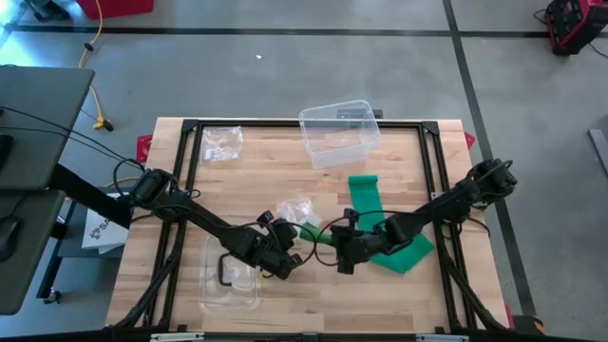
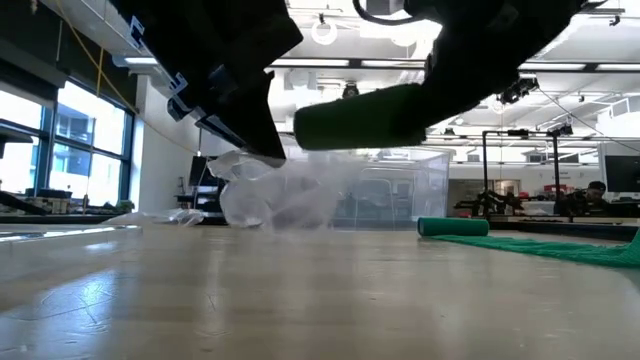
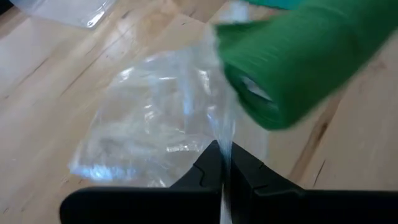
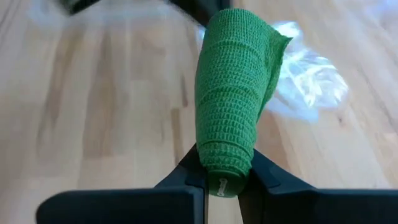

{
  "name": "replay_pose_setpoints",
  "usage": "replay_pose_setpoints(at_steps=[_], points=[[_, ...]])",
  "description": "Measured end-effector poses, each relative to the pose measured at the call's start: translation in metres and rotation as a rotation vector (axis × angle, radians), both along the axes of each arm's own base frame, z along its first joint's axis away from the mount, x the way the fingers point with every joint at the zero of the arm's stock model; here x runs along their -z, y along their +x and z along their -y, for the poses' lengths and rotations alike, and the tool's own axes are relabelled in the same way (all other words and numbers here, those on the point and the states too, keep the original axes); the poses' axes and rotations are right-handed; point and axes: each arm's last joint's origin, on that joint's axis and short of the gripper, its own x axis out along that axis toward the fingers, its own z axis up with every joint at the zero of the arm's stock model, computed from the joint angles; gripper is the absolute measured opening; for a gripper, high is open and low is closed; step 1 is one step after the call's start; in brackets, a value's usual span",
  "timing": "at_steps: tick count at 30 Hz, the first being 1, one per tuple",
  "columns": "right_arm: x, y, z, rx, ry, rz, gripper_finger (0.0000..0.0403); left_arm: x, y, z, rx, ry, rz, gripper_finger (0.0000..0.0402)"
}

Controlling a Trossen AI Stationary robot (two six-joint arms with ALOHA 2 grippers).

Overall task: Roll bandage
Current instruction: Put the rolled green bandage into the transparent zip bag

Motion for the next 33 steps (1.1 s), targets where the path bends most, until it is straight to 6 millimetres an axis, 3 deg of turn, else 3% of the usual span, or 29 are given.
replay_pose_setpoints(at_steps=[10,22,29,33], points=[[-0.002,-0.003,-0.013,-0.121,-0.057,0.02,0.0033,-0.003,0.006,-0.002,0.021,-0.005,0.028,0.0],[0.007,-0.002,0.014,0.092,0.051,-0.098,0.0033,-0.008,0.007,0.009,0.089,0.115,0.07,0.0],[0.001,0.006,0.014,0.087,0.091,0.003,0.0033,-0.015,0.016,0.012,0.159,0.122,0.128,0.0],[-0.005,0.014,0.023,0.232,0.172,0.073,0.0033,-0.019,0.023,0.01,0.184,0.094,0.176,0.0]])
